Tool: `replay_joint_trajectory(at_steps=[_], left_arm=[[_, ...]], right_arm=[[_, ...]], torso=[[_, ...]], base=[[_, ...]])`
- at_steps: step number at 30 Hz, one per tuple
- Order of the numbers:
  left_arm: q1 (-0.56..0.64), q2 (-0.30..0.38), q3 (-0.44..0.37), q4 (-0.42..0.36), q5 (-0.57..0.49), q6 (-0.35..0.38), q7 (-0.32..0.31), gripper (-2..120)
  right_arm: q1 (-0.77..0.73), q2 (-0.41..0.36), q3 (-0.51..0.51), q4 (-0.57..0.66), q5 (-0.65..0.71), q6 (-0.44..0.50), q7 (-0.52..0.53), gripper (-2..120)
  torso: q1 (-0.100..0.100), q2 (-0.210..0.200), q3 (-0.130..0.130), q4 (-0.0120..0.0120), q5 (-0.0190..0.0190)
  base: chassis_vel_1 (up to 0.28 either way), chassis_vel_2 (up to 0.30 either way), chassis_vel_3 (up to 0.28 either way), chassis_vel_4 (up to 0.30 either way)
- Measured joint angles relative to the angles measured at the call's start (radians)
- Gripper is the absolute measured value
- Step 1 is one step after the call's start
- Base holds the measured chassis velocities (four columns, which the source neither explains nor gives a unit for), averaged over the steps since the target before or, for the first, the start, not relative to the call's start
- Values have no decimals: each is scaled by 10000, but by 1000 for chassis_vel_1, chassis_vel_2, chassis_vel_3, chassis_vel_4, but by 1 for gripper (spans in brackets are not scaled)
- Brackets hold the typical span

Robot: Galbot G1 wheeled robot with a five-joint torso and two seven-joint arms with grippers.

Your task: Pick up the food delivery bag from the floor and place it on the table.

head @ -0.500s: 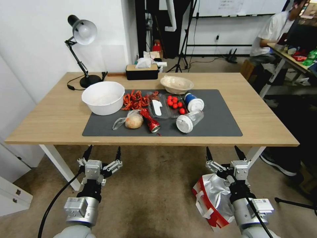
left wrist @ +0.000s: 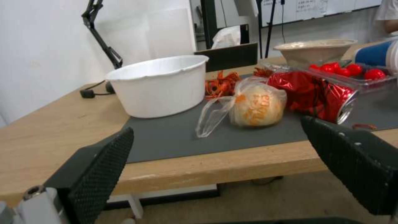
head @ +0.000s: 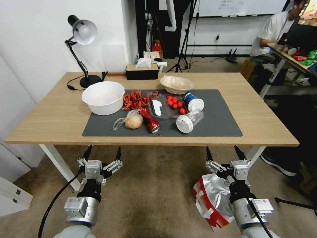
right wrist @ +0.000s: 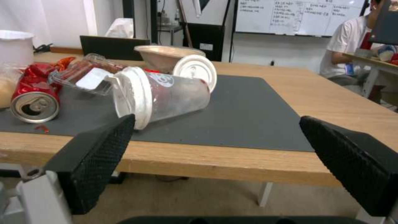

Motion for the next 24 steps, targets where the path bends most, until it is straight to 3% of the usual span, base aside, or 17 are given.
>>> replay_joint_trajectory(at_steps=[17,19,22,24], left_arm=[[-168,178,117,8,-218,51,-119,100],[-635,693,480,105,-867,231,-466,100],[-1061,1165,813,198,-1465,406,-783,100],[-1664,1834,1275,328,-2318,646,-1241,100]], right_arm=[[-150,115,10,136,-79,-55,-134,100],[-539,437,51,527,-297,-274,-522,100],[-905,743,82,905,-508,-503,-904,100],[-1273,1051,129,1281,-725,-742,-1281,100]], torso=[[0,0,0,8,2],[0,0,0,-3,-4],[0,0,0,-2,-3],[-1,1,-1,-4,-5]], base=[[0,0,0,0],[0,0,0,0],[0,0,0,0],[0,0,0,0]])
